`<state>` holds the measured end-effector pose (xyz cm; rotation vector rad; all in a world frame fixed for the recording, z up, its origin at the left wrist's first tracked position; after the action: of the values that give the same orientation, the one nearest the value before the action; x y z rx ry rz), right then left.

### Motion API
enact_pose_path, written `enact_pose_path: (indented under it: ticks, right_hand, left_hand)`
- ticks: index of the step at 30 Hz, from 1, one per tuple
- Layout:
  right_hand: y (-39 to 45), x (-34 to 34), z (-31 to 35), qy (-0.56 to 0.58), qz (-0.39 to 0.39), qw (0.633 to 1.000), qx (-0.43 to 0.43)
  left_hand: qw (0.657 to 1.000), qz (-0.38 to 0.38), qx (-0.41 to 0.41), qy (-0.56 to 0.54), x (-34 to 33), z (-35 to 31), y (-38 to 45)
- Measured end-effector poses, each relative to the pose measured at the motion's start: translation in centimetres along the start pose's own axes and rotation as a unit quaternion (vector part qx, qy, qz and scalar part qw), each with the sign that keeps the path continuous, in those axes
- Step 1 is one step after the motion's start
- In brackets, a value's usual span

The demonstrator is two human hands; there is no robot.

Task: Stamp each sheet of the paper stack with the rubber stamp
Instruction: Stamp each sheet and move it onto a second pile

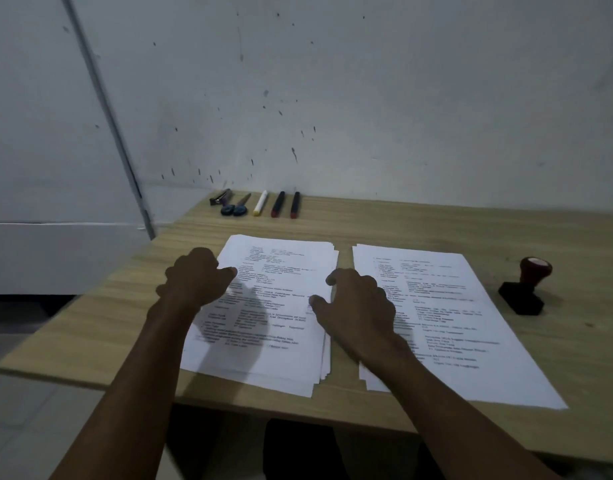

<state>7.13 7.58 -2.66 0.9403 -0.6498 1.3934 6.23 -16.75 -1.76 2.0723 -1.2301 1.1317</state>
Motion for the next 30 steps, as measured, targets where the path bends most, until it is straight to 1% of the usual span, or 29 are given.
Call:
enact_pose_path:
  ticks: [2, 5, 9, 13, 16, 18, 20, 23, 25, 27, 30]
  right_hand:
    - [-0.1, 0.7, -0.7, 0.015, -0.014, 1.0, 0.001]
    - [-0.1, 2.5, -3.0, 0.037, -0.055, 0.998, -0.008]
    - [-0.1, 6.3, -7.9, 0.034, -0.154, 0.987, -0.039]
    - [-0.3, 10.0, -13.2, 0.055, -0.258, 0.96, -0.094]
    - [-0.4, 11.8, -16.6, 0.06, -0.296, 0.941, -0.152]
    - [-0.2, 12.7, -18.4, 0.048, -0.291, 0.939, -0.177]
    - [0.1, 13.2, -19.6, 0.032, -0.257, 0.947, -0.189]
    - [0.8, 13.4, -20.6, 0.032, -0.194, 0.963, -0.183]
    - [1.2, 13.4, -20.9, 0.04, -0.167, 0.97, -0.17]
    - [1.6, 13.3, -20.9, 0.034, -0.156, 0.975, -0.156]
    - [2.1, 13.5, -21.1, 0.012, -0.17, 0.975, -0.144]
  left_hand:
    - [0.998, -0.038, -0.055, -0.002, -0.4, -1.5, -0.9]
    - [0.985, -0.073, -0.146, -0.064, -1.7, -4.8, -3.0]
    - [0.968, -0.037, -0.233, -0.082, -5.0, -9.3, -5.4]
    - [0.95, 0.011, -0.299, -0.087, -8.5, -13.4, -7.6]
    - [0.934, 0.026, -0.343, -0.095, -10.6, -16.1, -9.1]
    - [0.925, 0.037, -0.366, -0.093, -11.9, -17.7, -9.9]
    - [0.921, 0.054, -0.377, -0.085, -13.1, -18.9, -10.4]
    - [0.919, 0.078, -0.38, -0.065, -14.4, -20.2, -10.7]
    - [0.918, 0.091, -0.383, -0.043, -15.1, -20.9, -10.7]
    - [0.915, 0.102, -0.389, -0.025, -15.5, -21.0, -10.7]
    - [0.912, 0.112, -0.395, -0.005, -16.1, -21.0, -10.6]
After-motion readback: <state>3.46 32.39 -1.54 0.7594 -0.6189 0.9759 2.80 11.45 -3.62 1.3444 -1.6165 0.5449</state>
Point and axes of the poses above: each hand's wrist, its own y-axis towards the middle knuckle, its own x-axis out of the back of the hand, z = x × y, the point moved 3 cm from there along y, towards the middle knuckle, and after that the axes turned 2 degrees about z, right-handed, at the moved point
